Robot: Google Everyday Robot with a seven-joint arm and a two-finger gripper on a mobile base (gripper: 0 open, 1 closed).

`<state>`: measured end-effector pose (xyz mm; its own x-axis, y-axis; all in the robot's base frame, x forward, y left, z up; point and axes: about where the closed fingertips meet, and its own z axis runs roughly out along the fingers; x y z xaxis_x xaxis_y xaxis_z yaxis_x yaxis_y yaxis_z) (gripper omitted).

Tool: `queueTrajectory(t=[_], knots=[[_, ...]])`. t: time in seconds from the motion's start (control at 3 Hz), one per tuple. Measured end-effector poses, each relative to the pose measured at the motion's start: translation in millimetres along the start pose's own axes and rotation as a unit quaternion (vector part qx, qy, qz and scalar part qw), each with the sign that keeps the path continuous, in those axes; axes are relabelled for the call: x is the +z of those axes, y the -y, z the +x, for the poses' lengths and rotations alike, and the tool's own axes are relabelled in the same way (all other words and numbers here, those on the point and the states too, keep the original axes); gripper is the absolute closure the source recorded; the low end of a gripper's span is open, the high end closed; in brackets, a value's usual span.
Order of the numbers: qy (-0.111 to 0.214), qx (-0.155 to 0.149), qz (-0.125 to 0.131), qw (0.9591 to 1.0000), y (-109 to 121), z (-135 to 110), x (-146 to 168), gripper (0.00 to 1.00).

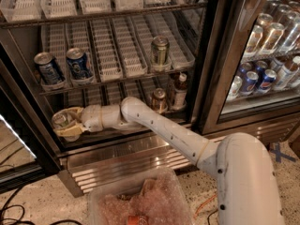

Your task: Pick 7up can from bottom shelf of fridge

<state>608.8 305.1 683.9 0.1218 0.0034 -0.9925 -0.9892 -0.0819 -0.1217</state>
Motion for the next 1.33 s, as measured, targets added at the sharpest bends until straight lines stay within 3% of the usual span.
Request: queueTrajectory(t=[0.33,1.0,1.33], knots=[[-0.014,0.000,-0.001,0.9999,-8.7,-2.8,-12.1,1.00],[-0.011,-0.006,0.016,0.9998,-29.4,-25.2,-43.1,1.00],[-0.011,-0.006,0.016,0.9998,-29.4,-25.2,-43.1,1.00]])
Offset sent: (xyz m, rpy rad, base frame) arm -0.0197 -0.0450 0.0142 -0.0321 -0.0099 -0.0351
